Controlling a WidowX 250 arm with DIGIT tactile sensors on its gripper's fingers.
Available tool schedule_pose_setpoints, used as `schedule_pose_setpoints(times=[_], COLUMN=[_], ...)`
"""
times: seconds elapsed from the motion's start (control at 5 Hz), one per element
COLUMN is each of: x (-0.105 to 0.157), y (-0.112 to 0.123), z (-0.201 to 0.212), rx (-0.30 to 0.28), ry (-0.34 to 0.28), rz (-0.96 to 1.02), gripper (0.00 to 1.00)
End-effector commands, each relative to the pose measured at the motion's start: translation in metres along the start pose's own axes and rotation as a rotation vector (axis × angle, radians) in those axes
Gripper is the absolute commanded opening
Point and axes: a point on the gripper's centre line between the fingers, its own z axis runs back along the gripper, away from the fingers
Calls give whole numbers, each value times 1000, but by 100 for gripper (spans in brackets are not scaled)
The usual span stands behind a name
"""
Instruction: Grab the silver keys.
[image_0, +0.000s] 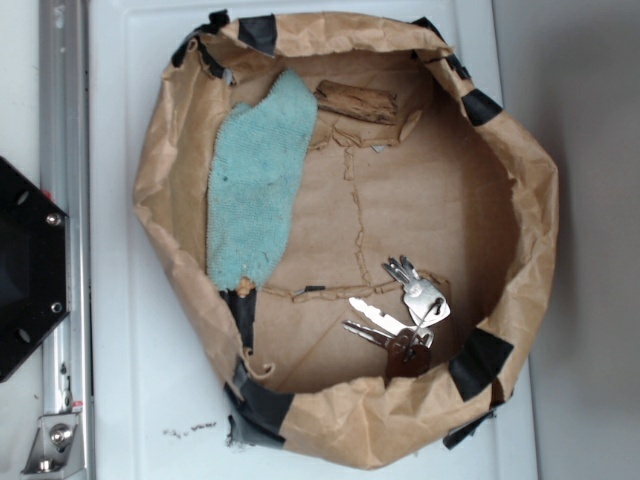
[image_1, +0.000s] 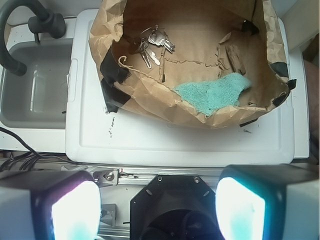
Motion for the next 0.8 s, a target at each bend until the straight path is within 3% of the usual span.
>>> schedule_pose_setpoints(times=[0.0,0.2,0.4,0.6], x=[0,46,89,111], y=[0,-25,-26,-10], z=[0,-33,-70,-82], rx=[0,29,-14,-115], ry=[0,-36,-83,-74], rz=[0,116,217,455], gripper=[100,100,100,100])
